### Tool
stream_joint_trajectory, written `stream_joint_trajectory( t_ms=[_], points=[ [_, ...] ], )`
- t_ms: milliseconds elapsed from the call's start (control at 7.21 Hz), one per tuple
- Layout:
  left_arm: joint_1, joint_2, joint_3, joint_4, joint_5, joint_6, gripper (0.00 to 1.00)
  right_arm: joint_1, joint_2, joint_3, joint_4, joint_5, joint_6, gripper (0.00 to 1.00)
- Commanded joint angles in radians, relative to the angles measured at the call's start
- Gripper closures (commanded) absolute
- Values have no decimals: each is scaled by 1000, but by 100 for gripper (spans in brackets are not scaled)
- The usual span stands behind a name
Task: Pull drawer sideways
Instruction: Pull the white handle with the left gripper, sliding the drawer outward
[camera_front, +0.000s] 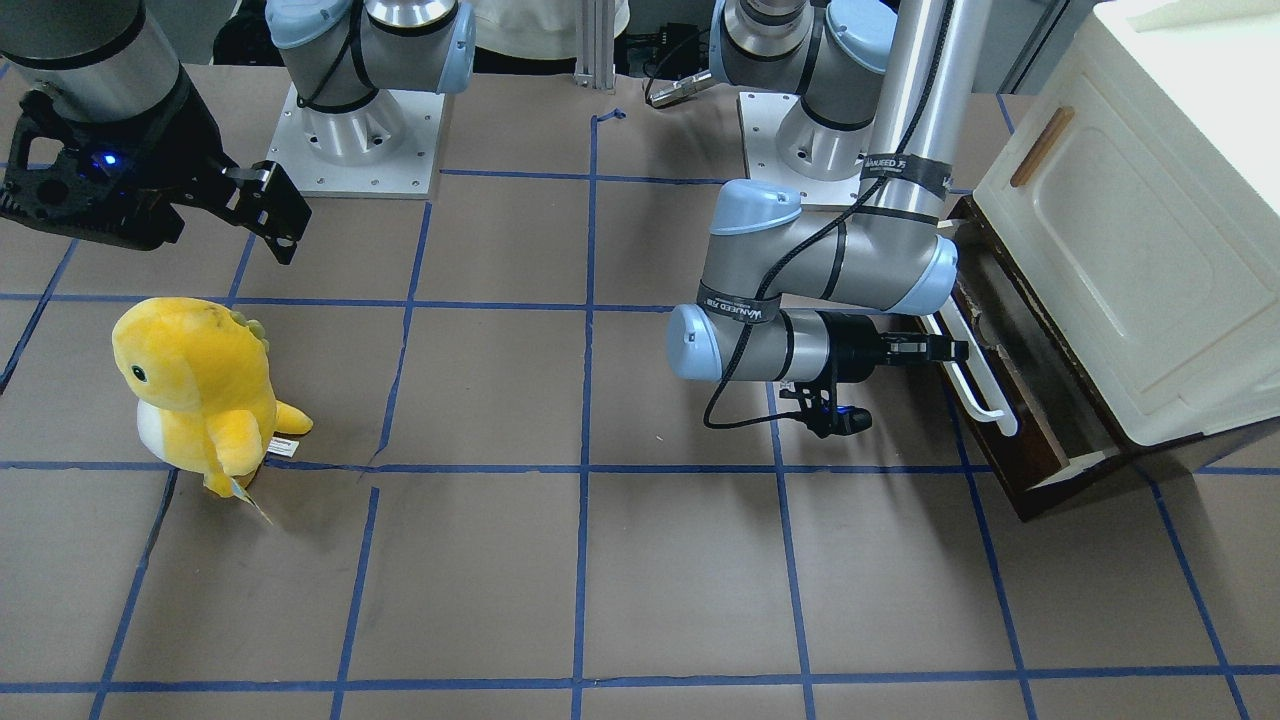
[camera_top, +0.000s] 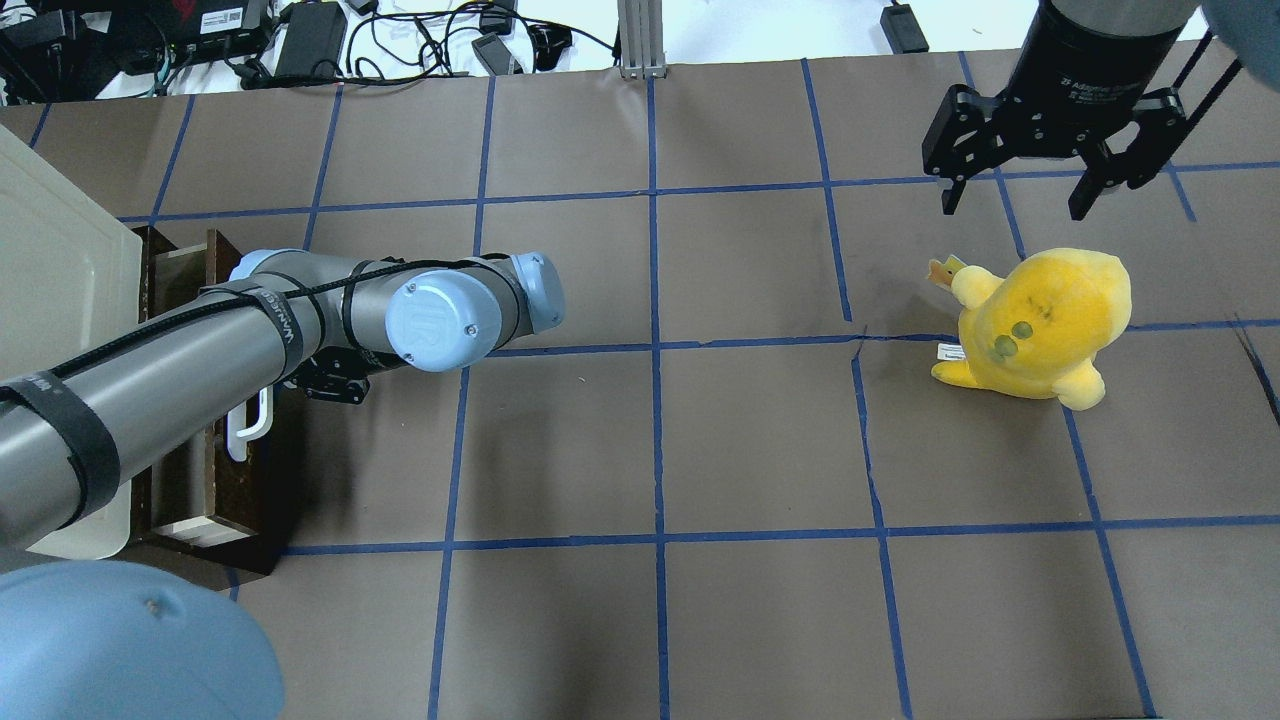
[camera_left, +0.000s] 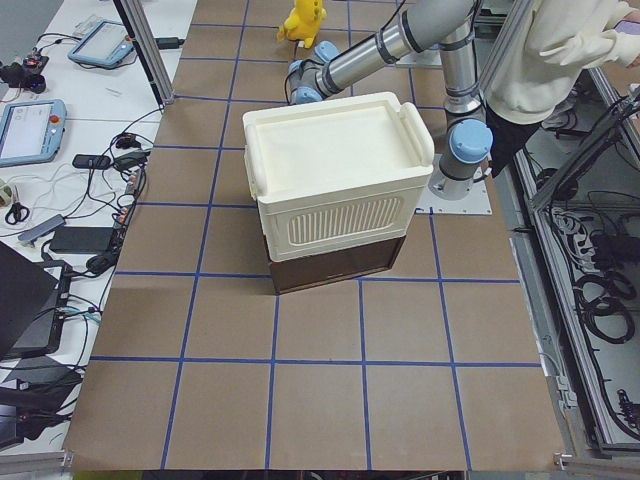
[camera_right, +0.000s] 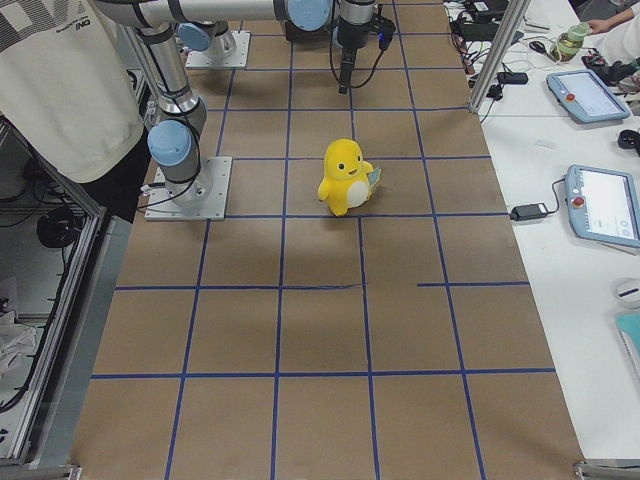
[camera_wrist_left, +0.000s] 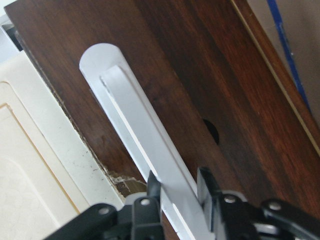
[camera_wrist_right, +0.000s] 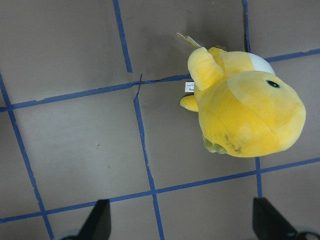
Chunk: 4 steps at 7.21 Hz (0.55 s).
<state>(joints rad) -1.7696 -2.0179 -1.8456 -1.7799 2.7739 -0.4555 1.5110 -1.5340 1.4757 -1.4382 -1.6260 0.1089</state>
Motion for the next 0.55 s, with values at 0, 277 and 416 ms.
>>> stream_joint_trajectory(
  t_ms=[0, 277, 416],
  points=[
    [-22, 1, 0, 0, 0, 3, 77, 0, 0, 0, -1, 0, 0, 0],
    [-28, 1, 2, 2, 1, 3, 77, 0, 0, 0, -1, 0, 0, 0],
    [-28, -1, 2, 4, 3, 5, 77, 0, 0, 0, -1, 0, 0, 0]
  ],
)
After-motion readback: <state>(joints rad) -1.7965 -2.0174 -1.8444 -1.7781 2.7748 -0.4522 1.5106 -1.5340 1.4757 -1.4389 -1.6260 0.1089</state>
